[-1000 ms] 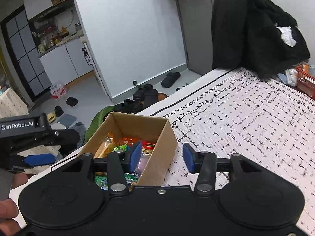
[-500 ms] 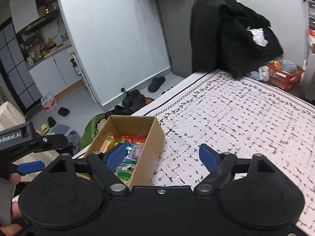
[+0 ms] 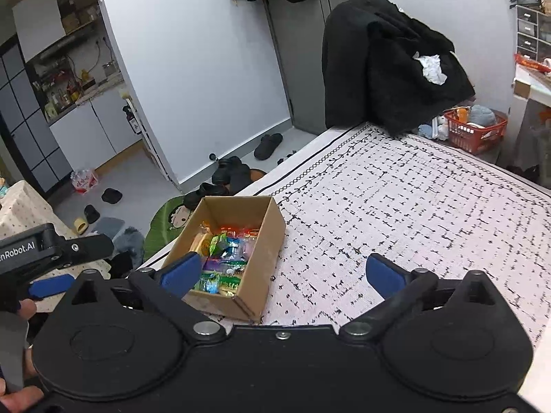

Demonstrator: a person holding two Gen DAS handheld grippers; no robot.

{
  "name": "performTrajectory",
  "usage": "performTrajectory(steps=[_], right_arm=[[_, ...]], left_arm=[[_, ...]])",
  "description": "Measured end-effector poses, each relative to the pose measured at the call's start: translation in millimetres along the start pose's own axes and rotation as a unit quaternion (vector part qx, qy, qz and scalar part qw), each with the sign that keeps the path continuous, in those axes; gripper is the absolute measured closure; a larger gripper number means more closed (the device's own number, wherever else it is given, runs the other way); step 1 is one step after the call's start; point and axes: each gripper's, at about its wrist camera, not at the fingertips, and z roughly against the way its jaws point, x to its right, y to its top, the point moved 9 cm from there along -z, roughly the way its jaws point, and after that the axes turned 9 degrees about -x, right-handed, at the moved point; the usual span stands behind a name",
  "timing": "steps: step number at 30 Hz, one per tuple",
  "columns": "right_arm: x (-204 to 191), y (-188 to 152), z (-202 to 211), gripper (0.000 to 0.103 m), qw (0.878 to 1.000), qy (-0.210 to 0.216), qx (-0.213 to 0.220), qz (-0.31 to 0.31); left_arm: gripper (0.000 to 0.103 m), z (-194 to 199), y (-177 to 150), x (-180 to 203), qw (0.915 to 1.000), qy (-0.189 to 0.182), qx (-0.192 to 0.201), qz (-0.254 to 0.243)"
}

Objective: Organize snacks

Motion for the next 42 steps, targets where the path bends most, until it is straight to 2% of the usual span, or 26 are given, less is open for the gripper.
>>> performTrajectory(steps=[22,33,42], right_arm=[[-3,-44,85,0.000,0.999,0.001,0.026,-0.024],[-8,-68,120,0.000,0.999,0.004,0.045,-0.026],[-7,-86,138,0.000,0.998,-0.005,0.051,-0.024]], left_arm=[[0.000,89,-36,15,0.9972,-0.015,0.029,-0.067],[0.000,119,-60,12,0.9940,-0.002,0.023,-0.107],[0.000,137,-79,8,0.9893,-0.008,0.025,-0.143]])
